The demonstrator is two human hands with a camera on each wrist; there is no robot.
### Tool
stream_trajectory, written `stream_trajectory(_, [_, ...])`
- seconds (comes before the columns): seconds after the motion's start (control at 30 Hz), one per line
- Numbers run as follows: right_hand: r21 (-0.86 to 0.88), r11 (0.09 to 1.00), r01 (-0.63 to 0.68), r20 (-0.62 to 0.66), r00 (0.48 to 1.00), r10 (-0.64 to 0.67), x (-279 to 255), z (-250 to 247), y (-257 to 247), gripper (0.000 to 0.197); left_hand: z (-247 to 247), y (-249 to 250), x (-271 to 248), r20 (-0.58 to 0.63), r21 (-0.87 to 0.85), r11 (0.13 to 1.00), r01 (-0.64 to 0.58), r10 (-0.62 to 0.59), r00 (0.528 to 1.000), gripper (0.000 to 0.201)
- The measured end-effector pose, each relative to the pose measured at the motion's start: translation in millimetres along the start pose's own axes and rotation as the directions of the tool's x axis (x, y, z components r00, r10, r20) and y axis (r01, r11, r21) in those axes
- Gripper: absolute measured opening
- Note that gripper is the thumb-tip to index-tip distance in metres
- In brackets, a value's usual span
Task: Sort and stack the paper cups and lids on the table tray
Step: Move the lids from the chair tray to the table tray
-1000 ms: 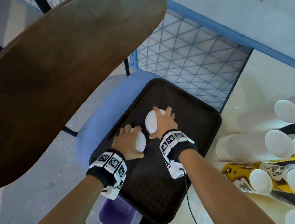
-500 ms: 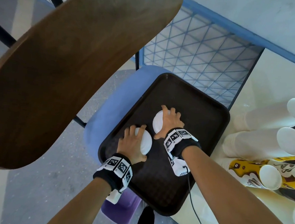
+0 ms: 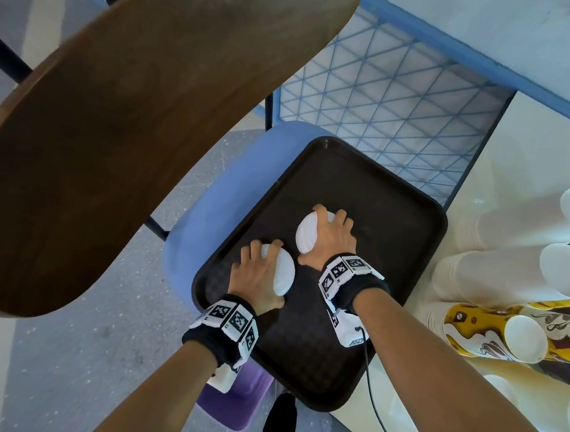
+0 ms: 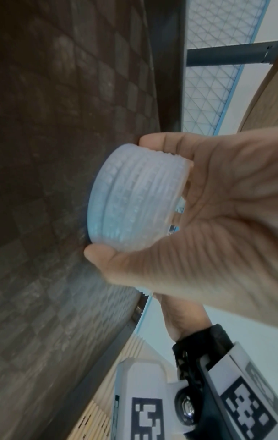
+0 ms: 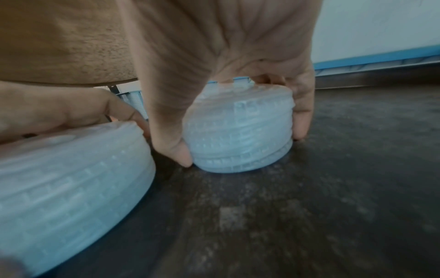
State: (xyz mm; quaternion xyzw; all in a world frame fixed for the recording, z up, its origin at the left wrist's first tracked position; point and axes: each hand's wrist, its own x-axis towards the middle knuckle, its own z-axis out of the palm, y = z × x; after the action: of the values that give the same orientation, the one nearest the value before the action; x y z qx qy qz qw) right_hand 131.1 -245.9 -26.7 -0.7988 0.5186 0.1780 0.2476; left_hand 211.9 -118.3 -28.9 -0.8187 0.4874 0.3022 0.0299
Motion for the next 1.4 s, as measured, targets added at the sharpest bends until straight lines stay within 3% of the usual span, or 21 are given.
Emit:
stream_trajectory(0.33, [-0.055,0.998,0.002,-0.010,1.000,-0.003,-15,5,0,0.097,4,0,-7,-0.016,-0.017,0.999,0.036,-0.036,0.999,0.103])
stream_trajectory(0.67, [0.003,1.000,-0.010,0.012,1.000,0.010,-37,3,-1,0.097,4,-6,-26,-0.032,-0.081,0.994,0.073,-0.076,0.997,0.102])
stream_trajectory(0.93, [0.030,0.997,0.066,-0.069,0.996,-0.063,-64,-40,-12,0.098,-37,0,-41,-0.099,-0.132,0.990,0.048,-0.061,0.993,0.099])
stream_trajectory(1.17, [0.031,0.978,0.206,-0.250,0.949,-0.192,-118,-145,0,0.102,-134,48,-47,-0.262,-0.049,0.991,-0.125,0.108,0.959,0.097])
stream_trajectory(1.4, [-0.021,0.968,0.249,-0.409,0.881,-0.236,-207,-220,84,0.106,-188,150,-74,-0.300,0.166,0.929,-0.329,0.366,0.881,0.100])
